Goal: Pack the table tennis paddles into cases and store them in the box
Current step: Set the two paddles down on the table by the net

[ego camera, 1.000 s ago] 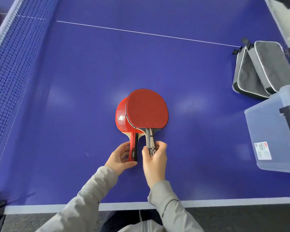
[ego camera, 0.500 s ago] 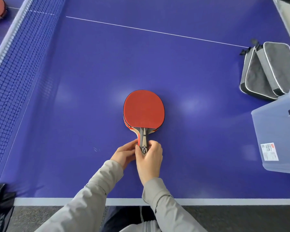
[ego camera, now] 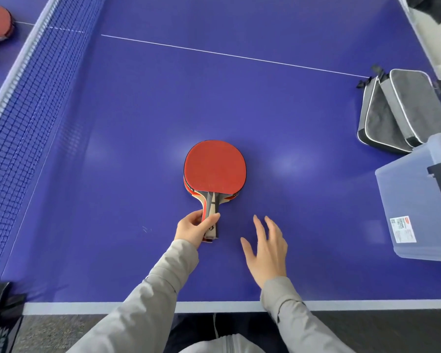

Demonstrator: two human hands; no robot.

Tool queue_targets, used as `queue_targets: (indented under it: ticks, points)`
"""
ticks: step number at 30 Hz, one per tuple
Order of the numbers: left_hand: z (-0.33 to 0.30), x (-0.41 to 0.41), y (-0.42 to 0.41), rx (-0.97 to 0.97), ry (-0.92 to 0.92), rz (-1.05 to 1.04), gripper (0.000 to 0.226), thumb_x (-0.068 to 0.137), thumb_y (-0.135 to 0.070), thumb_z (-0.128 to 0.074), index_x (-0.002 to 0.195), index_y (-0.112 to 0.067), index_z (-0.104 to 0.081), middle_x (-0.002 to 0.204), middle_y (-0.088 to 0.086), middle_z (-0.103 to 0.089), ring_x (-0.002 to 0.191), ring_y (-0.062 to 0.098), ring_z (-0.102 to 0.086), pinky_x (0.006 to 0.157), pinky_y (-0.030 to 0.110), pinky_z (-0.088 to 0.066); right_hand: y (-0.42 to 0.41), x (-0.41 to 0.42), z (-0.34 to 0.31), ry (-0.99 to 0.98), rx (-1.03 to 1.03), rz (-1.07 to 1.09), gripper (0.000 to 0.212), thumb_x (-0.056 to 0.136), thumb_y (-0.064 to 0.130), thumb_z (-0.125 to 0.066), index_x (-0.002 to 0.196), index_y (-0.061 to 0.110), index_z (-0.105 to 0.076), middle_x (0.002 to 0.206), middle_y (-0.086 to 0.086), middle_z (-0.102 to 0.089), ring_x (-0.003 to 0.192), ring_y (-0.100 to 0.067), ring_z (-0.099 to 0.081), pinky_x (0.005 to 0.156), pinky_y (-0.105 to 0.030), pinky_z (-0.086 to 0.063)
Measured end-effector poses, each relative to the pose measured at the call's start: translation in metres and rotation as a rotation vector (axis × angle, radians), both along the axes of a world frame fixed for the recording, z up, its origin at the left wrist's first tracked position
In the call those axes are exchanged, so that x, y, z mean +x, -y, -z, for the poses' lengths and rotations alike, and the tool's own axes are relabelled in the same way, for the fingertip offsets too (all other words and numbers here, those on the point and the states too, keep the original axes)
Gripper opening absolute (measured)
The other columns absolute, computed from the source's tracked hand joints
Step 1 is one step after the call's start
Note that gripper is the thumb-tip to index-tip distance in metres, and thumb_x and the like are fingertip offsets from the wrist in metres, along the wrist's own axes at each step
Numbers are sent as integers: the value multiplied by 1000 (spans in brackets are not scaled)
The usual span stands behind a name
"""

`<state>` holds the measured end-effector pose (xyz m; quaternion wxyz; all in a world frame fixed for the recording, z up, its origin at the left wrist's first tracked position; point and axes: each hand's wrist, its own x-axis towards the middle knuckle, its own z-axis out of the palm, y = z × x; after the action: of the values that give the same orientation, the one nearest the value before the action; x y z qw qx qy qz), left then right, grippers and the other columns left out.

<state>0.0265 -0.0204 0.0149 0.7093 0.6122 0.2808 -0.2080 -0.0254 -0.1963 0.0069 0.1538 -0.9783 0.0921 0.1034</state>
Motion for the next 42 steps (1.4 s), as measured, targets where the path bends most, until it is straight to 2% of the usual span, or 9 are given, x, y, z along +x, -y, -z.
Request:
queue_targets:
  ticks: [4,9,13,17,21,25,32,39,42]
  points:
    - [-2,1,-11,-46,-14,-38,14,77,-27,-74,88,-19,-70,64,-4,-66,63,14,-62,48,20,-47,16,-2,9,-142,-194,-142,64,95,56,-29,151,30,-10,160,-6,-3,147,-23,-1,116,-41,-16]
    - [-6,-7,-25,-116,-30,-96,8,80,-22,-71,85,-16,-71,65,0,-65,60,15,-61,46,20,-47,16,-3,10,-184,-243,-157,65,95,57,-24,151,29,-3,160,-6,3,148,-24,5,118,-41,-14]
    - [-8,-23,-63,-88,-9,-148,8,82,-19,-68,88,-14,-71,66,0,-67,59,11,-64,48,21,-48,16,-2,7,-192,-253,-165,65,96,57,-25,151,30,-4,160,-4,4,148,-23,4,119,-40,-15]
    - [-6,-40,-129,8,16,-206,12,83,-16,-66,92,-9,-70,69,1,-67,65,15,-63,57,23,-49,13,-1,5,-191,-239,-152,64,96,54,-30,151,29,-9,160,-5,0,148,-23,1,118,-41,-16]
    - [-3,-55,-188,88,34,-298,12,82,-14,-66,92,-8,-70,68,1,-69,67,17,-63,60,22,-50,10,-1,5,-194,-263,-147,65,96,53,-31,151,27,-10,160,-7,-1,147,-25,0,118,-42,-17]
    - [4,-62,-223,126,36,-375,7,84,-9,-64,85,-13,-70,61,-4,-70,56,9,-64,65,28,-46,9,-1,5,-198,-287,-155,65,96,52,-31,151,25,-10,160,-8,-2,147,-26,-2,117,-42,-18]
    - [20,-68,-246,137,-6,-355,10,84,-12,-64,93,-10,-68,68,-3,-73,59,7,-67,57,20,-52,9,0,3,-209,-299,-165,66,95,53,-32,151,25,-9,160,-8,-3,147,-26,-3,116,-42,-21]
    - [23,-65,-246,240,-11,-299,25,81,-13,-70,105,-12,-67,61,-10,-70,53,0,-61,52,12,-52,9,1,1,-219,-302,-168,66,96,53,-32,151,24,-10,160,-8,-3,147,-27,-3,116,-41,-22]
    - [12,-67,-239,284,10,-315,31,80,-10,-70,111,-10,-65,73,-2,-69,53,-3,-61,54,8,-50,8,1,1,-222,-310,-171,66,96,53,-31,151,25,-9,160,-8,-2,147,-26,-3,116,-41,-22]
